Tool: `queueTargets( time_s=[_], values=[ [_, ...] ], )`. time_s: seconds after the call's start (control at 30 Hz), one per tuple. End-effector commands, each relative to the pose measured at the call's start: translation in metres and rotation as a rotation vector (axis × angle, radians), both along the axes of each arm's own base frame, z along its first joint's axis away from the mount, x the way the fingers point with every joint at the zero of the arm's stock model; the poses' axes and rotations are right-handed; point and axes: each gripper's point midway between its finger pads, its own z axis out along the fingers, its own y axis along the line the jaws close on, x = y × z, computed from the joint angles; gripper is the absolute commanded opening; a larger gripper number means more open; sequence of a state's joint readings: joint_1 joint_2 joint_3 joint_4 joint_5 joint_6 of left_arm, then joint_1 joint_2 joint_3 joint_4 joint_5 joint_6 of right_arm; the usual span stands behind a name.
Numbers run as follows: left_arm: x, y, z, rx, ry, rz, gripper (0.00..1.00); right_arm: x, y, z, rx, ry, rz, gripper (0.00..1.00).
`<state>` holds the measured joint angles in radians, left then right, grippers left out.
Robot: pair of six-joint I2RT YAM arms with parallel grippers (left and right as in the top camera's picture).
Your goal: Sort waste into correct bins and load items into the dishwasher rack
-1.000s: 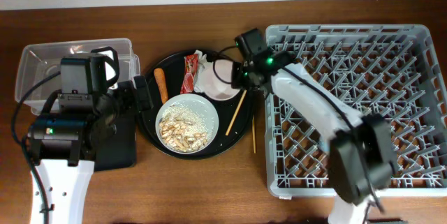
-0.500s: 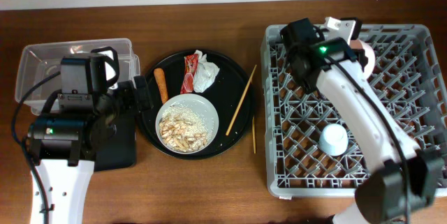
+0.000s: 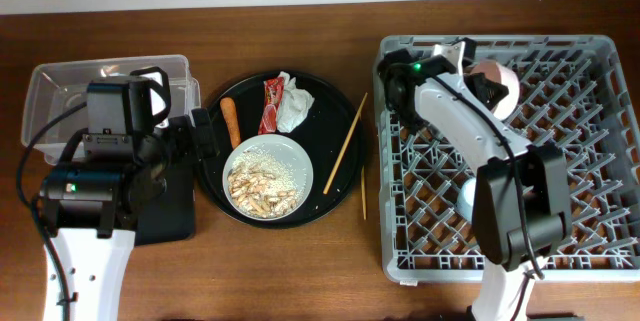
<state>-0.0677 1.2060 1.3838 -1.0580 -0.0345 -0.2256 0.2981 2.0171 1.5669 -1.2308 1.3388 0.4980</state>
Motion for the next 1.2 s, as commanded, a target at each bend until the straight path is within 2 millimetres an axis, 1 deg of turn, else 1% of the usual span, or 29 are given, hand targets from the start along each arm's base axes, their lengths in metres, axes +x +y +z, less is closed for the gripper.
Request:
queueTargets(
  time_s=[0.0, 0.1, 0.4, 0.43, 0.5, 0.57, 0.67, 0.73, 0.87, 0.93, 0.97, 1.0, 1.03, 1.1, 1.13, 1.17],
  values=[
    [0.001, 0.004, 0.002, 0.005, -0.006, 0.017, 0.99, -0.001, -0.007, -0.003, -0.032, 0.028, -0.012, 0.04],
    [0.001, 0.004, 0.002, 0.005, -0.006, 0.017, 0.99, -0.002, -0.01, -0.004, -0.022, 0.033, -0.023, 0.04],
    [0.001, 0.004, 0.002, 0.005, -0.006, 0.017, 0.99, 0.002, -0.011, 0.001, -0.047, -0.006, -0.022, 0.04],
    [0.001, 0.004, 0.002, 0.005, -0.006, 0.017, 0.99, 0.002, -0.014, 0.003, -0.056, -0.013, -0.026, 0.04],
    [0.001, 0.004, 0.002, 0.005, -0.006, 0.017, 0.99, 0.001, -0.017, -0.002, -0.029, -0.005, -0.038, 0.04],
    [0.001, 0.004, 0.002, 0.005, -0.006, 0.017, 0.99, 0.0, -0.014, -0.011, 0.025, 0.006, -0.044, 0.04],
    [0.001, 0.004, 0.002, 0.005, -0.007, 0.017, 0.99, -0.001, -0.011, -0.015, 0.044, 0.014, -0.04, 0.04],
    [0.001, 0.004, 0.002, 0.005, -0.006, 0.017, 0.99, -0.002, -0.003, -0.021, 0.077, 0.028, -0.029, 0.04],
    [0.001, 0.004, 0.002, 0.005, -0.006, 0.017, 0.99, 0.001, 0.027, -0.02, 0.073, 0.039, 0.047, 0.04],
    [0.001, 0.004, 0.002, 0.005, -0.006, 0.017, 0.99, -0.001, 0.036, -0.02, 0.067, 0.055, 0.072, 0.04],
    [0.001, 0.004, 0.002, 0.005, -0.006, 0.017, 0.99, -0.002, 0.038, -0.02, 0.063, 0.065, 0.078, 0.06],
    [0.001, 0.004, 0.002, 0.005, -0.006, 0.017, 0.99, -0.006, 0.042, -0.018, 0.062, 0.062, 0.081, 0.24],
    [0.001, 0.004, 0.002, 0.005, -0.007, 0.017, 0.99, -0.011, 0.045, -0.013, 0.082, 0.031, 0.072, 0.43],
    [0.001, 0.004, 0.002, 0.005, -0.007, 0.017, 0.99, -0.022, 0.052, 0.0, 0.162, -0.013, 0.056, 0.52],
    [0.001, 0.004, 0.002, 0.005, -0.007, 0.017, 0.99, -0.026, 0.062, 0.012, 0.224, -0.03, 0.065, 0.56],
    [0.001, 0.004, 0.002, 0.005, -0.007, 0.017, 0.99, -0.031, 0.073, 0.022, 0.284, -0.043, 0.082, 0.58]
  ],
)
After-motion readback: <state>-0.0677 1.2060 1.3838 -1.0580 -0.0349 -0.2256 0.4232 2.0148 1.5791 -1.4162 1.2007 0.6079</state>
